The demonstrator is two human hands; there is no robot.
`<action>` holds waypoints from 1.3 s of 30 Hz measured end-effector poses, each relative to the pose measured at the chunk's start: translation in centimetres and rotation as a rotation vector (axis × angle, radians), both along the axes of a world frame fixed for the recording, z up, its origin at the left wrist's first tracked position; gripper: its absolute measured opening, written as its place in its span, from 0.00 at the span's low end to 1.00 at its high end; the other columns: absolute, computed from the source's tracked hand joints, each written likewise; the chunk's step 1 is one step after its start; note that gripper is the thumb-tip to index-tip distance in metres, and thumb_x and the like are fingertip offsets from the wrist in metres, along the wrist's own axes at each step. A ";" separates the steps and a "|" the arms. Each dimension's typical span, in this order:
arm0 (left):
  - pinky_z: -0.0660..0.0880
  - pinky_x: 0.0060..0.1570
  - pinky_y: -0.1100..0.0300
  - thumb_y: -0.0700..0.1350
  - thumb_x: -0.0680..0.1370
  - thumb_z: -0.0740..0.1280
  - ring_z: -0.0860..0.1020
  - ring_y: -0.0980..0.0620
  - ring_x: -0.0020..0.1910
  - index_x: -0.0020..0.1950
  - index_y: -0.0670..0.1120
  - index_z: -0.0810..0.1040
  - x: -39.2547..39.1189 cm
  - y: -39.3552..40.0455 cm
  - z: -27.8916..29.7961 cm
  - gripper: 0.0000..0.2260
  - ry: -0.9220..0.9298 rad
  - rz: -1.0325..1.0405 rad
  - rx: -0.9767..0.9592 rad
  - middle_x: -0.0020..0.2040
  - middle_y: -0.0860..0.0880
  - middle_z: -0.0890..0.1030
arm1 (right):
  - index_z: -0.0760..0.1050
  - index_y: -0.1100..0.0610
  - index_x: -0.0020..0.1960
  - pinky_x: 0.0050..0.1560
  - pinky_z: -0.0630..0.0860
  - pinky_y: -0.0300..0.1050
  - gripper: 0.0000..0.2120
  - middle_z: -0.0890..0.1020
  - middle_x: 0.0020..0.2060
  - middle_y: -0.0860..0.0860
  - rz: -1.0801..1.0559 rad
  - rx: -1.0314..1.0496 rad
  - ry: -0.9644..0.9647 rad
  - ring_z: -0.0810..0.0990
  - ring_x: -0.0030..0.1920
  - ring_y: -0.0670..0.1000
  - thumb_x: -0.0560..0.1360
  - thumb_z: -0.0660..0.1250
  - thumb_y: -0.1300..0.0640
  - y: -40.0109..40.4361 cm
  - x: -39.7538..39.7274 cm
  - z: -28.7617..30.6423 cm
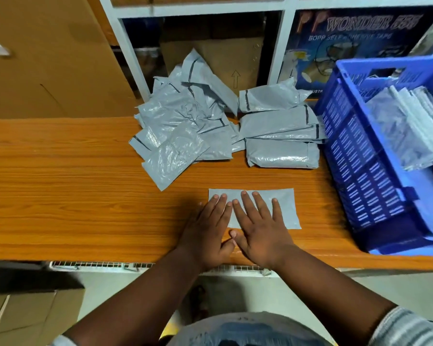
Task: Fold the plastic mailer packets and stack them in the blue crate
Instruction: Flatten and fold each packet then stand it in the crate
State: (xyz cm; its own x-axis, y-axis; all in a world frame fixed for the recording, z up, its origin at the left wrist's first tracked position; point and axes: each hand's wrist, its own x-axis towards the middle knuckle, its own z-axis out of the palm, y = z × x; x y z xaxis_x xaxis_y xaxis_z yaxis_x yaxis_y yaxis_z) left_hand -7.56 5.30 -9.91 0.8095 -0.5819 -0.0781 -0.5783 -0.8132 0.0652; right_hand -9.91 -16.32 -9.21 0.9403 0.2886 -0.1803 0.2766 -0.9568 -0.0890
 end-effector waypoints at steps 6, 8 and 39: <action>0.54 0.83 0.40 0.61 0.80 0.53 0.52 0.42 0.86 0.85 0.44 0.60 1.3 -1.5 2.6 0.36 -0.012 0.030 -0.022 0.87 0.41 0.55 | 0.36 0.45 0.87 0.82 0.35 0.66 0.35 0.33 0.85 0.46 0.031 0.153 0.131 0.29 0.84 0.51 0.86 0.42 0.33 -1.2 1.2 1.0; 0.51 0.84 0.41 0.61 0.82 0.53 0.46 0.43 0.87 0.87 0.43 0.52 1.8 -2.4 2.4 0.37 -0.010 -0.034 0.027 0.88 0.41 0.47 | 0.36 0.49 0.87 0.83 0.37 0.64 0.37 0.35 0.86 0.48 0.031 0.277 0.161 0.30 0.84 0.48 0.87 0.45 0.34 -2.0 1.4 1.5; 0.50 0.83 0.39 0.66 0.83 0.51 0.43 0.44 0.87 0.88 0.45 0.46 0.7 -6.2 1.5 0.40 0.014 -0.056 0.092 0.88 0.44 0.45 | 0.42 0.42 0.87 0.84 0.35 0.59 0.35 0.39 0.86 0.47 -0.035 0.191 0.164 0.33 0.85 0.50 0.85 0.41 0.29 -9.2 0.4 1.7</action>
State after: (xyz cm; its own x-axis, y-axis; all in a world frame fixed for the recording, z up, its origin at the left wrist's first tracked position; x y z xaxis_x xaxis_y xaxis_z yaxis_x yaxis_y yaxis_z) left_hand -6.83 -0.90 -8.45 0.7747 -0.6156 -0.1446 -0.6222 -0.7829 0.0001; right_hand -9.49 -25.57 -7.55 0.9130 0.3001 -0.2762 0.2108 -0.9270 -0.3103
